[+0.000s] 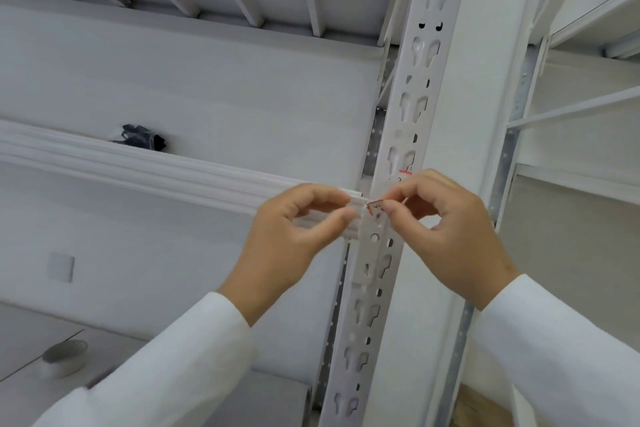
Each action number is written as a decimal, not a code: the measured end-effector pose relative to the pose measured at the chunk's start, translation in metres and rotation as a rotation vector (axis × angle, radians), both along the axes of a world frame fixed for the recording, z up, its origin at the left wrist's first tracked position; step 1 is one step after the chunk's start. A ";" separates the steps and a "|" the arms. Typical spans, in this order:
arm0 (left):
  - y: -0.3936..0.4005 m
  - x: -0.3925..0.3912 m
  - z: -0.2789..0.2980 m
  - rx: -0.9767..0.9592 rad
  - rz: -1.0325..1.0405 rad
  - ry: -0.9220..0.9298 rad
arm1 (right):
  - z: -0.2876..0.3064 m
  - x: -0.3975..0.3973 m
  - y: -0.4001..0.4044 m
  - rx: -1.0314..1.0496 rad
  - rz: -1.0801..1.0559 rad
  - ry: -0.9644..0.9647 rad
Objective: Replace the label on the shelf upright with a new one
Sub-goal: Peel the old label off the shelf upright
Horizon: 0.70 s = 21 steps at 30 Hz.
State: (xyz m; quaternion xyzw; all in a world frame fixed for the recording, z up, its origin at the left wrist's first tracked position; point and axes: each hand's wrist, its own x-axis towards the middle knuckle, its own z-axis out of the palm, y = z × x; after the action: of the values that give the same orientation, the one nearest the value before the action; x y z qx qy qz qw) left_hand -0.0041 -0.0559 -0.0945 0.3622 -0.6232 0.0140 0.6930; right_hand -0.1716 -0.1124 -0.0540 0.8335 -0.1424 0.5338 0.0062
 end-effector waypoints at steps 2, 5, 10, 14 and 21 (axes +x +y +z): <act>0.010 0.014 -0.013 0.007 0.025 0.003 | -0.011 0.020 0.009 0.047 0.043 0.046; 0.024 0.039 -0.028 0.035 0.069 0.034 | -0.027 0.054 0.019 0.112 0.101 0.104; 0.050 0.089 -0.061 0.231 0.189 0.005 | -0.073 0.116 0.029 0.218 0.126 0.191; 0.056 0.136 -0.096 0.460 0.252 0.022 | -0.118 0.167 0.028 0.399 0.145 0.249; 0.043 0.196 -0.165 0.669 0.349 0.127 | -0.190 0.245 0.009 0.678 0.156 0.301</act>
State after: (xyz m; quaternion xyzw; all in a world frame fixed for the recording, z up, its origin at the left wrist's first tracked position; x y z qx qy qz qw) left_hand 0.1924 -0.0129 -0.2597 0.6692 -0.4780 -0.0948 0.5609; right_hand 0.0736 -0.1030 -0.2445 0.8657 -0.2445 0.3267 -0.2899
